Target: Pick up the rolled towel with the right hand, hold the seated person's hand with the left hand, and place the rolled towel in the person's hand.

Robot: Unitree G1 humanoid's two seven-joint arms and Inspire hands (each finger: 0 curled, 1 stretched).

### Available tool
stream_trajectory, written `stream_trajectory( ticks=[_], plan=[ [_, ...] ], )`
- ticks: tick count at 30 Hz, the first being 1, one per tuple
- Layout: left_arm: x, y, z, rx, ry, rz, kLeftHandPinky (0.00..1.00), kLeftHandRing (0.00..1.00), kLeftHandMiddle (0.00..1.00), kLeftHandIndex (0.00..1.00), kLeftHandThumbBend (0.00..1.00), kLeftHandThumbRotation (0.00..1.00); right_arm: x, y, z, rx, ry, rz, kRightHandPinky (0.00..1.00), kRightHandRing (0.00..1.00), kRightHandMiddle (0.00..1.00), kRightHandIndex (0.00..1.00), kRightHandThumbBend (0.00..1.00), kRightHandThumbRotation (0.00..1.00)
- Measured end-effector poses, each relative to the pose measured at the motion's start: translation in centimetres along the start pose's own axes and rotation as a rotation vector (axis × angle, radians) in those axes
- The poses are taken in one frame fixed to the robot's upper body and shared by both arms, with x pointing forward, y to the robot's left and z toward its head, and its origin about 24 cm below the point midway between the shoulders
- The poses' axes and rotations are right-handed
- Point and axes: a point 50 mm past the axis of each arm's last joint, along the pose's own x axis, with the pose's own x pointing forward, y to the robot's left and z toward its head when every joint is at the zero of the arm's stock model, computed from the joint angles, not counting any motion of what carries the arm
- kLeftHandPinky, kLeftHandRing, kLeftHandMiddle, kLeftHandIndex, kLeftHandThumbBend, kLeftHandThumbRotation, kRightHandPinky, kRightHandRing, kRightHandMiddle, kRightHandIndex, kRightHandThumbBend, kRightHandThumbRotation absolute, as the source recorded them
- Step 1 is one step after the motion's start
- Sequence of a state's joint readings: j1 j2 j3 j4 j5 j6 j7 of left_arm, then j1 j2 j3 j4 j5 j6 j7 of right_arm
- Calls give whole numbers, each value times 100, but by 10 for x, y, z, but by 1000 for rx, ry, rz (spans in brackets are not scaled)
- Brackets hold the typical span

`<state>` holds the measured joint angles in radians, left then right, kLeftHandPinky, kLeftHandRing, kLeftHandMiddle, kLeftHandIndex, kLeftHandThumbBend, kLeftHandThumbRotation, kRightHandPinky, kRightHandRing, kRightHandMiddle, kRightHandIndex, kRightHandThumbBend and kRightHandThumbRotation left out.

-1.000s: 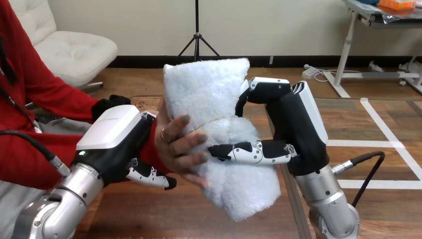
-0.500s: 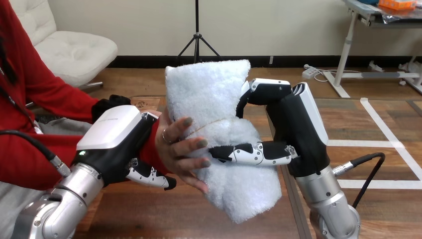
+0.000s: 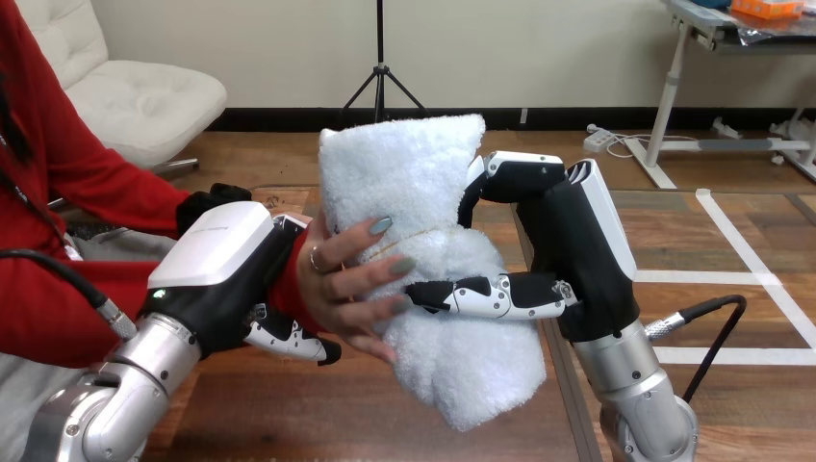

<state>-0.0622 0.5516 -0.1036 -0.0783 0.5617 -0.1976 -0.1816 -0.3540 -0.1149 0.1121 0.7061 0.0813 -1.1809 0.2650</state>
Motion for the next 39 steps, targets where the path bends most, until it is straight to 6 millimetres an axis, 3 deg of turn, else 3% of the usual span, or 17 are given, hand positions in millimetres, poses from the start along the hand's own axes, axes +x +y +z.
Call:
stream_trajectory(
  ticks=[13,25,31,33,39],
  plan=[
    [1,1,3,-5,-12,12,47,51,55,57,98,1,0,-1,-3,23,32,-9,24,31,39,39,81,0],
    [1,1,4,-6,-15,13,65,71,75,77,100,23,-2,-3,-6,33,60,-16,27,34,41,41,82,0],
    [0,2,4,-5,-24,16,73,80,83,84,100,33,-3,-4,-10,62,98,-19,38,45,52,52,87,1],
    [0,2,4,-4,-27,17,79,85,86,88,100,38,-4,-4,-12,74,121,-19,48,56,63,62,91,6],
    [0,2,5,-1,-33,16,90,92,92,95,100,44,-7,-3,-16,83,183,-5,68,75,79,77,97,20]
  ],
)
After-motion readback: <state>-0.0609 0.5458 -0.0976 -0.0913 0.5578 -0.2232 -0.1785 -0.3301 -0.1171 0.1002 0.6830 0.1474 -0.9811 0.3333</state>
